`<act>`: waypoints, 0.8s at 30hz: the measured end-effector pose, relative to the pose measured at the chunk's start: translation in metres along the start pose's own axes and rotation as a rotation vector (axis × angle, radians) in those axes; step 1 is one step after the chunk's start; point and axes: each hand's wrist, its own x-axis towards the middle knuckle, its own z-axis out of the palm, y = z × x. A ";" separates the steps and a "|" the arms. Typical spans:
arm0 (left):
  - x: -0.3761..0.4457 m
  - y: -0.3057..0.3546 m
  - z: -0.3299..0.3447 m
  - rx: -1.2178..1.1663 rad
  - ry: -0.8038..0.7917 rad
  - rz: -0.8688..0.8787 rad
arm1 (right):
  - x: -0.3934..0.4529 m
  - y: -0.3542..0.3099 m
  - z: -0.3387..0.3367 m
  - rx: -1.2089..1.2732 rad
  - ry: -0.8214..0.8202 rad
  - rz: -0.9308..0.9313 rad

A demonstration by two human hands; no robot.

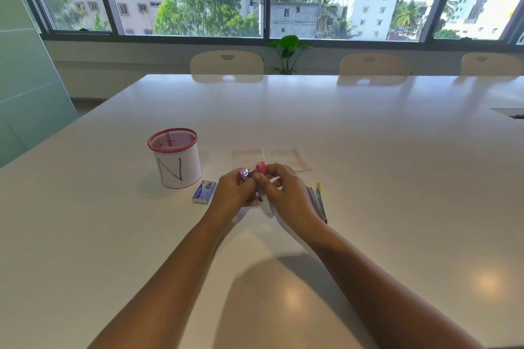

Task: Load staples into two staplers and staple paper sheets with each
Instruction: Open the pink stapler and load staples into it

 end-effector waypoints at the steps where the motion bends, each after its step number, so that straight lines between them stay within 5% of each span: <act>1: 0.000 0.000 -0.001 -0.008 0.009 0.012 | 0.000 0.000 0.001 0.007 0.002 -0.010; 12: 0.000 -0.003 -0.001 -0.115 -0.052 -0.033 | 0.000 -0.004 -0.008 -0.004 0.018 -0.007; 19: 0.002 -0.006 0.003 0.003 0.004 -0.051 | -0.001 -0.009 -0.008 -0.042 0.004 0.014; 24: 0.010 -0.018 -0.003 -0.187 0.183 -0.143 | -0.001 -0.011 -0.008 -0.051 -0.012 0.020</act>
